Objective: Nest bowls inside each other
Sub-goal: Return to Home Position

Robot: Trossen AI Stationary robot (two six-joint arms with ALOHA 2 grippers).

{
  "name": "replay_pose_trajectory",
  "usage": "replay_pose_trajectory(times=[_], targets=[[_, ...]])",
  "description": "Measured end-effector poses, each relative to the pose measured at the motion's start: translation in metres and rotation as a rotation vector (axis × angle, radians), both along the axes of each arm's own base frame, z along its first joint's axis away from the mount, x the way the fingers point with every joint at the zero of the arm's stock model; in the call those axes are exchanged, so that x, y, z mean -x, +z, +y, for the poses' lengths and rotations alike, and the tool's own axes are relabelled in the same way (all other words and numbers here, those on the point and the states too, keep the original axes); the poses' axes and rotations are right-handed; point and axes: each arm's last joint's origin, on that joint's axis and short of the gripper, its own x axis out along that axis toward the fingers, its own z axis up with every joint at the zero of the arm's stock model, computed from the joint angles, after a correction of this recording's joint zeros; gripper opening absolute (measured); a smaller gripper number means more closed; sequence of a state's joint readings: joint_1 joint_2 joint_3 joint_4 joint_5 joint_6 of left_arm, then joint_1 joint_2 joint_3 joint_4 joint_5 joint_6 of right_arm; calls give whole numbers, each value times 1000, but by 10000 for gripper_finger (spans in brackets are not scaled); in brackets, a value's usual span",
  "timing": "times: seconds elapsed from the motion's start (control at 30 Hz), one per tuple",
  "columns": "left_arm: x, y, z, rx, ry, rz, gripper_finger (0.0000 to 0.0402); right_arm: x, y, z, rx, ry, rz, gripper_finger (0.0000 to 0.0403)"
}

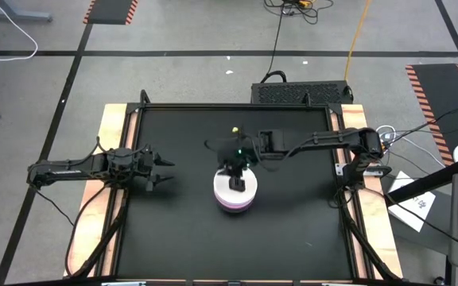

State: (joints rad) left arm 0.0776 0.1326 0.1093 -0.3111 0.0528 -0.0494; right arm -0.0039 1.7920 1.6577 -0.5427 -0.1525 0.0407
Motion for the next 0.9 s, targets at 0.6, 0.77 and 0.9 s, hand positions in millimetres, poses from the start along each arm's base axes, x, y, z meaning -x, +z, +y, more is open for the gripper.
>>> replay_pose_trajectory(times=[0.6, 0.77, 0.9], targets=[[0, 0, 0, 0, -1, 0, 230, -4, -37, 33, 32, 85, -136, 68], [0, 0, 0, 0, -1, -1, 230, -4, -36, 37, 34, 102, -148, 68], [0, 0, 0, 0, -1, -1, 230, -4, -36, 36, 32, 99, -143, 68]])
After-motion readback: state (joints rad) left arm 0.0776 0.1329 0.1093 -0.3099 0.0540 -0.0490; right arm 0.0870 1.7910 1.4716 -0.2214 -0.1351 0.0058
